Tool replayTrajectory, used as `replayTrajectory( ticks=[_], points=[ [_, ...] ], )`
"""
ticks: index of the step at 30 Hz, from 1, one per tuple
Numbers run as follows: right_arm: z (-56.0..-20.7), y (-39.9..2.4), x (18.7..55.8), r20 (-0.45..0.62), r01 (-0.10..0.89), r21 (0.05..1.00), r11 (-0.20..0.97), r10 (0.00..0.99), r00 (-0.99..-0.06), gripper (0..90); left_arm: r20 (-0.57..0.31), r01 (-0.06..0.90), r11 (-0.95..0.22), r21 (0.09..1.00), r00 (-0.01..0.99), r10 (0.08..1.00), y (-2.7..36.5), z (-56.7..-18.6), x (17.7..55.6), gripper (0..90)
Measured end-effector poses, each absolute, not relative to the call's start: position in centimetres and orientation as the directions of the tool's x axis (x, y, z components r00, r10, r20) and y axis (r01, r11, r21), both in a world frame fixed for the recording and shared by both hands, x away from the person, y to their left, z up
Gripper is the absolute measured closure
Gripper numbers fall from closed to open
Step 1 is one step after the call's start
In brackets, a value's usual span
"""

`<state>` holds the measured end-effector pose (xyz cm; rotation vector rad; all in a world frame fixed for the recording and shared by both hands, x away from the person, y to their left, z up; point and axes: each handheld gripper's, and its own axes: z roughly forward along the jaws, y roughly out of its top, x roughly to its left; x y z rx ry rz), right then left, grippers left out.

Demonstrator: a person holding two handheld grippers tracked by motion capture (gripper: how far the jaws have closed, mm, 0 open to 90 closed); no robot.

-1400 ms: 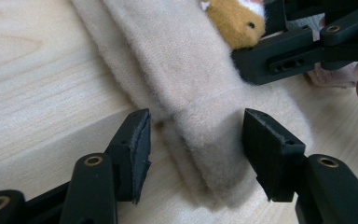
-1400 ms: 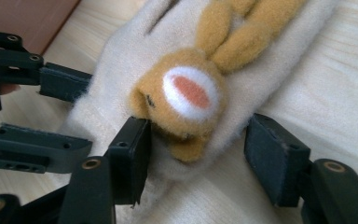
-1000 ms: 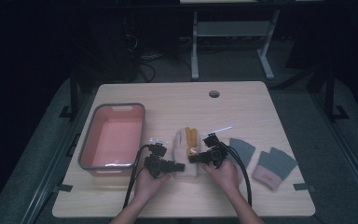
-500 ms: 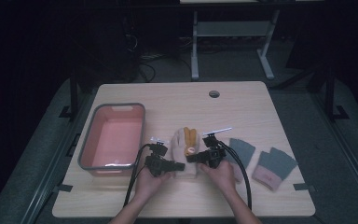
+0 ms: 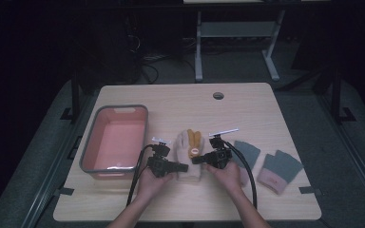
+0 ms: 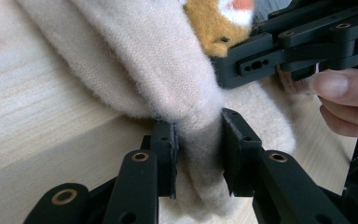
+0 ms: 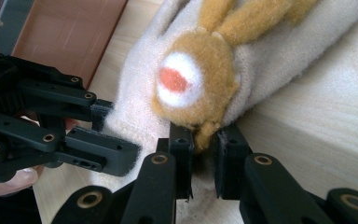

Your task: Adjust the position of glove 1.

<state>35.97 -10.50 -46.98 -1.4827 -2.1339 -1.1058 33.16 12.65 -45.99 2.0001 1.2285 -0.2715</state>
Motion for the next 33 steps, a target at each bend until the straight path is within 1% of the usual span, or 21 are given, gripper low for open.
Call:
replayTrajectory(
  ticks=[11,17,23,24,33],
  points=[
    [-45.5,-11.3,35.6,0.631,0.879,0.449,0.160,0.641,-0.438,81.0,-0.511,0.810,-0.264,0.524,0.547,0.663,12.2,-44.6,33.1,69.8],
    [-44.8,-11.5,35.6,0.633,0.877,0.452,0.164,0.633,-0.445,81.1,-0.512,0.802,-0.268,0.533,0.558,0.653,12.2,-43.8,33.1,70.0],
    [-43.7,-11.4,35.8,0.631,0.868,0.468,0.164,0.626,-0.459,81.5,-0.514,0.795,-0.258,0.550,0.565,0.645,12.5,-42.8,33.2,70.1],
    [-43.4,-11.3,35.8,0.628,0.859,0.485,0.163,0.619,-0.472,81.6,-0.516,0.793,-0.255,0.553,0.567,0.642,12.6,-42.6,33.3,70.2],
    [-42.2,-11.0,36.0,0.628,0.857,0.490,0.163,0.615,-0.476,81.8,-0.508,0.782,-0.250,0.572,0.576,0.640,13.2,-41.4,33.4,70.4]
  ],
)
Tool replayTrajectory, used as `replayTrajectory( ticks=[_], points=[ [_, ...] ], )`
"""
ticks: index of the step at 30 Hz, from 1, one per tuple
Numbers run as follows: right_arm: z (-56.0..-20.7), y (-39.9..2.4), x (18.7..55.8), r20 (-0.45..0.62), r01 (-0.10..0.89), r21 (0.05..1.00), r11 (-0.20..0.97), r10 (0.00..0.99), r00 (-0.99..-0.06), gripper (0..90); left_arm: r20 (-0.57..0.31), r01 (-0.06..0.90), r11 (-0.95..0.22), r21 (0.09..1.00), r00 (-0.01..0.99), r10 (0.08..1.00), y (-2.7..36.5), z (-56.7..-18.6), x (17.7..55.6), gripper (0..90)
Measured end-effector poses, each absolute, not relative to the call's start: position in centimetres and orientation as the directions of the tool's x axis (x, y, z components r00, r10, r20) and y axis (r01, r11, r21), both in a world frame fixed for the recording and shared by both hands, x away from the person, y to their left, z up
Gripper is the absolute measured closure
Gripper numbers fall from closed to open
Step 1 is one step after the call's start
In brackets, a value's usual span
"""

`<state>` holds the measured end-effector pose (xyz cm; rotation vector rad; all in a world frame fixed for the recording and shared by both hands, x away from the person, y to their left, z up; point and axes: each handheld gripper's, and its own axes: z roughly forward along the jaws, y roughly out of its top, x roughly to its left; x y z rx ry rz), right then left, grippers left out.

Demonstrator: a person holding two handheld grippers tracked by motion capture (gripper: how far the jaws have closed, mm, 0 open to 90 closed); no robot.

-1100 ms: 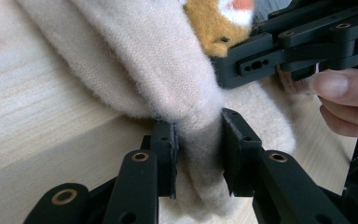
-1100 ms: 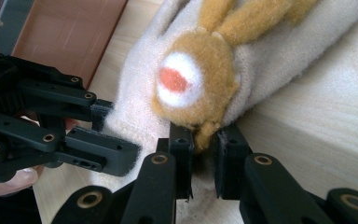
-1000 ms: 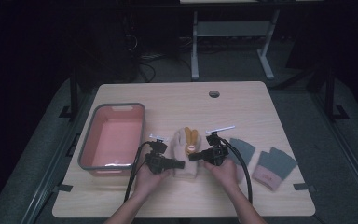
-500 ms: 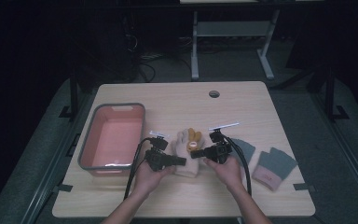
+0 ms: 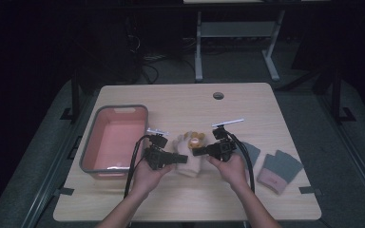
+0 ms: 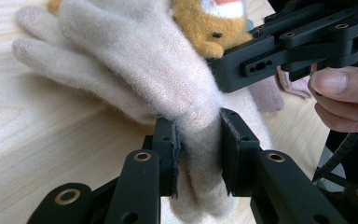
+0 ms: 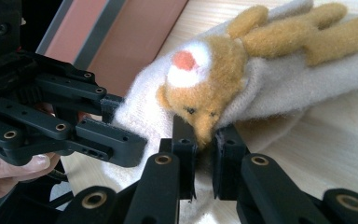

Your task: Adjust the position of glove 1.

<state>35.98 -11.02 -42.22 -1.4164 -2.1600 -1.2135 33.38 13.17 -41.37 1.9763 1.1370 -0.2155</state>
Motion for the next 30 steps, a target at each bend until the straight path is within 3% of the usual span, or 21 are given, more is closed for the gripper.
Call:
replayTrajectory(
  ticks=[30],
  points=[
    [-36.3,-9.1,37.7,0.603,0.812,0.559,0.167,0.590,-0.537,82.0,-0.479,0.738,-0.209,0.641,0.598,0.643,15.4,-36.0,34.4,70.6]
  ],
)
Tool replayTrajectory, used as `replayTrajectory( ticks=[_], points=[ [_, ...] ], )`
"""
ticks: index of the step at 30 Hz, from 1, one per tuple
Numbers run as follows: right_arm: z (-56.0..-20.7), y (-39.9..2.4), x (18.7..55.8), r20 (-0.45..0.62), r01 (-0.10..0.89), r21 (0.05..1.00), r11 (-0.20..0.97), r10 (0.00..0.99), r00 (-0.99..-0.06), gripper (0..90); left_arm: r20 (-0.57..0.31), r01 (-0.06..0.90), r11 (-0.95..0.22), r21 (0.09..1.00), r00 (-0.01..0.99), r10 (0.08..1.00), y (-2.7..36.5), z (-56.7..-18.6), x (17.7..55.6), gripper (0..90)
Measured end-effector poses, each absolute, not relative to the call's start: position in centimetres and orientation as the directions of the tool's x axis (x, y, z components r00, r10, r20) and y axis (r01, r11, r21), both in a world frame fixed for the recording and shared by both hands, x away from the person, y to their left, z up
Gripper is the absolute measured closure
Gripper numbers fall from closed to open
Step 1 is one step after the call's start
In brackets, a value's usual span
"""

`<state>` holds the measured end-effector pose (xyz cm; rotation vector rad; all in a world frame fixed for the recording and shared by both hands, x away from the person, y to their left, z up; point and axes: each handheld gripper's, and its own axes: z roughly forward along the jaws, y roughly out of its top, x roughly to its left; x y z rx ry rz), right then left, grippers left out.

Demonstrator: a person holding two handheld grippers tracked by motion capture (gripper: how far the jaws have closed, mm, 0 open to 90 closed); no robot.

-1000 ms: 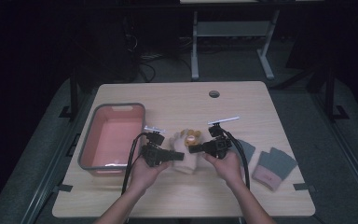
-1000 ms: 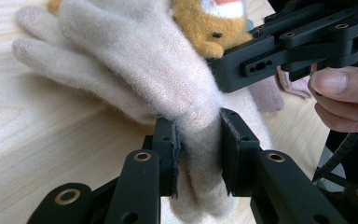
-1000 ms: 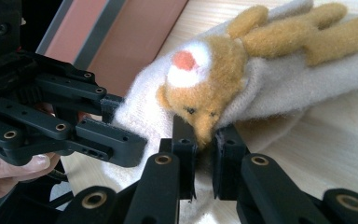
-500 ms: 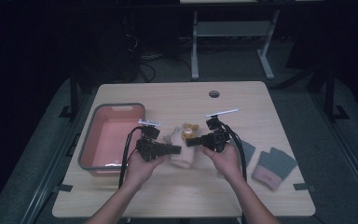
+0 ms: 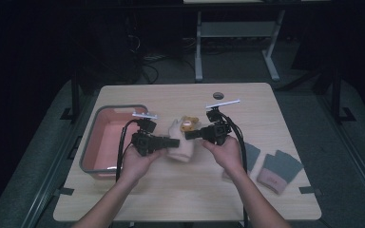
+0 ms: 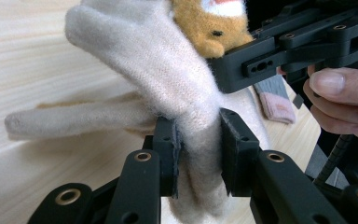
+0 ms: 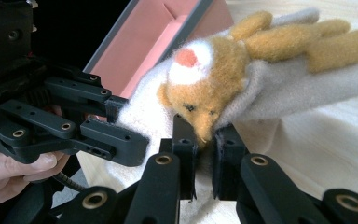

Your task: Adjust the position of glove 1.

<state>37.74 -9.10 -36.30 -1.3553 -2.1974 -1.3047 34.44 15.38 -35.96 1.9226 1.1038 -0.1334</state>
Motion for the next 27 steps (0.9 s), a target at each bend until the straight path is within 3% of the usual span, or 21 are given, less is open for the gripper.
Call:
replayTrajectory(
  ticks=[27],
  points=[
    [-32.4,-7.1,39.7,0.593,0.784,0.596,0.174,0.564,-0.575,82.1,-0.441,0.703,-0.210,0.680,0.620,0.649,17.5,-31.7,35.9,71.0]
  ],
)
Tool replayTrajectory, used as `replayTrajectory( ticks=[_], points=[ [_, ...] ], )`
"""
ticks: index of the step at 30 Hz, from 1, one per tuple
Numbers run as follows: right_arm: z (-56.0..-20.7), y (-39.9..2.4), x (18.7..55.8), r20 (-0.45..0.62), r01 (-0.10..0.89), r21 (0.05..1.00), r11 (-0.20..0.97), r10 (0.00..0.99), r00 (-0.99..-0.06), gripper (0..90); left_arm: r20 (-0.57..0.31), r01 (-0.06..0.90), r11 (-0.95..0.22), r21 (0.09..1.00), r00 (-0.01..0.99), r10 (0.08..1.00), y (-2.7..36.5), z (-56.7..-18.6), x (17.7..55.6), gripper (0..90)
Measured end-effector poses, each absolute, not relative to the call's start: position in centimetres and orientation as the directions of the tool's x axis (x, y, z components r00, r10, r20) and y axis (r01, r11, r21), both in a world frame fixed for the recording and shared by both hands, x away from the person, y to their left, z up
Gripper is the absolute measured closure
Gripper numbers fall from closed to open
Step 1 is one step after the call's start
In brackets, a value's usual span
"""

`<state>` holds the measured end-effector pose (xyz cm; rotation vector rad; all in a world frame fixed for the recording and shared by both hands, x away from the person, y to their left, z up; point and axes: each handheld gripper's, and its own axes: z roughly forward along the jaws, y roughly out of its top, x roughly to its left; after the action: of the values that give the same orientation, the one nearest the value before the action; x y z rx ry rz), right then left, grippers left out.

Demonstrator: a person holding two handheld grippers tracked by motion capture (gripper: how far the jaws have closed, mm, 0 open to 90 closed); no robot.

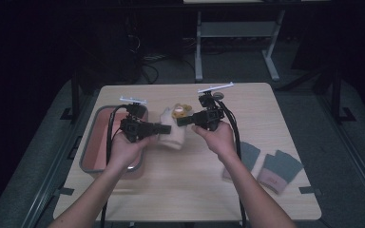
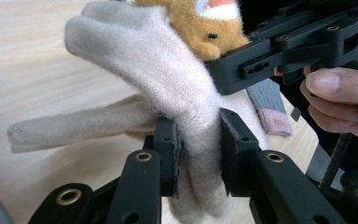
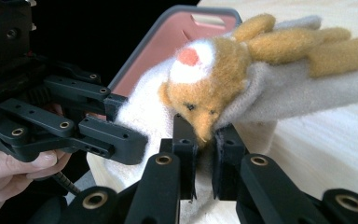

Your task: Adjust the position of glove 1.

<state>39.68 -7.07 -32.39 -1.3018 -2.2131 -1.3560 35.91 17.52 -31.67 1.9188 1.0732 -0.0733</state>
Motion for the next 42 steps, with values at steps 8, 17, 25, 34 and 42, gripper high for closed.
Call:
replayTrajectory(
  ticks=[8,17,25,34,42],
  points=[
    [-30.7,-6.1,40.4,0.593,0.773,0.612,0.168,0.549,-0.589,82.1,-0.413,0.679,-0.212,0.702,0.632,0.656,18.7,-29.4,36.5,71.1],
    [-28.9,-4.3,41.3,0.584,0.757,0.628,0.181,0.533,-0.613,82.1,-0.402,0.669,-0.194,0.718,0.625,0.669,20.4,-27.7,36.6,71.0],
    [-27.8,-2.3,41.7,0.584,0.746,0.639,0.188,0.512,-0.630,82.1,-0.399,0.663,-0.173,0.728,0.615,0.680,22.4,-26.6,36.5,71.1],
    [-26.7,0.0,42.4,0.581,0.733,0.647,0.209,0.487,-0.652,82.1,-0.394,0.659,-0.154,0.736,0.603,0.693,24.7,-25.6,36.4,71.1],
    [-26.6,1.9,43.0,0.581,0.730,0.644,0.228,0.475,-0.661,82.1,-0.400,0.667,-0.141,0.731,0.587,0.704,26.4,-25.6,36.6,71.0]
  ],
)
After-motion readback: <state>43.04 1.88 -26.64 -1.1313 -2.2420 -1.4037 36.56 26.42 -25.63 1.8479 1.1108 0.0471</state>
